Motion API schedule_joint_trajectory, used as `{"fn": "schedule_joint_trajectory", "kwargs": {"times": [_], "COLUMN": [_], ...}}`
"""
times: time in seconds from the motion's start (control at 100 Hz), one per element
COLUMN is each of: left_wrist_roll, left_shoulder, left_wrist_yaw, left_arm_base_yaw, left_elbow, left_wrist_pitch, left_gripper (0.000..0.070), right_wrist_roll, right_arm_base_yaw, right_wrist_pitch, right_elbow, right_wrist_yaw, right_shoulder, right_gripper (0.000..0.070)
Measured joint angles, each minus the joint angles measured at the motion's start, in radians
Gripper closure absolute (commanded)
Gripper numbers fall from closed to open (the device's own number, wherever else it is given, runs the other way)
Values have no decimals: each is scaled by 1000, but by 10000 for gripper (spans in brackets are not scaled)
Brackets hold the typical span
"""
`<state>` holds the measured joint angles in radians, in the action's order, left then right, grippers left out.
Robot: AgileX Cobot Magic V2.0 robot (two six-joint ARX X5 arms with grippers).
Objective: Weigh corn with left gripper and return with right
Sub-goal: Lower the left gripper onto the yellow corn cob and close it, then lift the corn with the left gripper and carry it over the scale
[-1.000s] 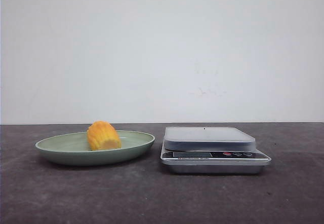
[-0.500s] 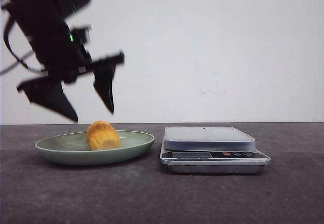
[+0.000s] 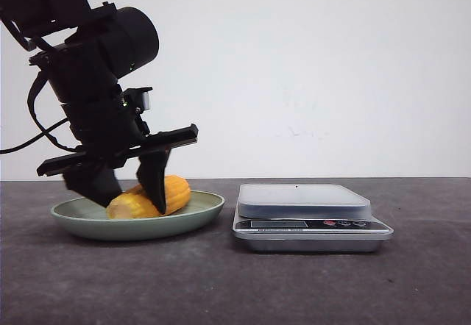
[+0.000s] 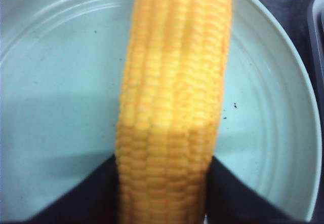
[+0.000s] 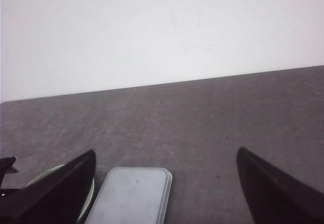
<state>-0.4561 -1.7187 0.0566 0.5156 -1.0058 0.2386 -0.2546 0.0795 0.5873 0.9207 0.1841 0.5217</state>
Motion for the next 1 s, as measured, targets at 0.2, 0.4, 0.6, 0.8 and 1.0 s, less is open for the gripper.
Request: {"fn": "schedule_joint_trajectory", "kwargs": {"times": [0.2,0.4,0.6,0.8,1.0], "left_wrist_roll": [33,92,135,68,-40], "left_shoulder": [45,196,171,34,-95], "left_wrist_yaw": [35,23,22,25,28], "left_arm_base_yaw": [9,53,171,289,319], "left_elbow": [0,-56,-338,-525,-531], "left_wrist_pitch": [15,116,272,239,193], "left_gripper": [697,696,695,696,695], "right_wrist_roll": [15,16,16,16,16], "right_arm_base_yaw": [0,0,0,0,0], "right_wrist_pitch": [9,15,17,17,29], "right_elbow": [0,0,0,0,0], "right_wrist_yaw": [0,0,0,0,0], "right_shoulder": [0,0,0,0,0], "right_gripper": [137,137,137,137,137]}}
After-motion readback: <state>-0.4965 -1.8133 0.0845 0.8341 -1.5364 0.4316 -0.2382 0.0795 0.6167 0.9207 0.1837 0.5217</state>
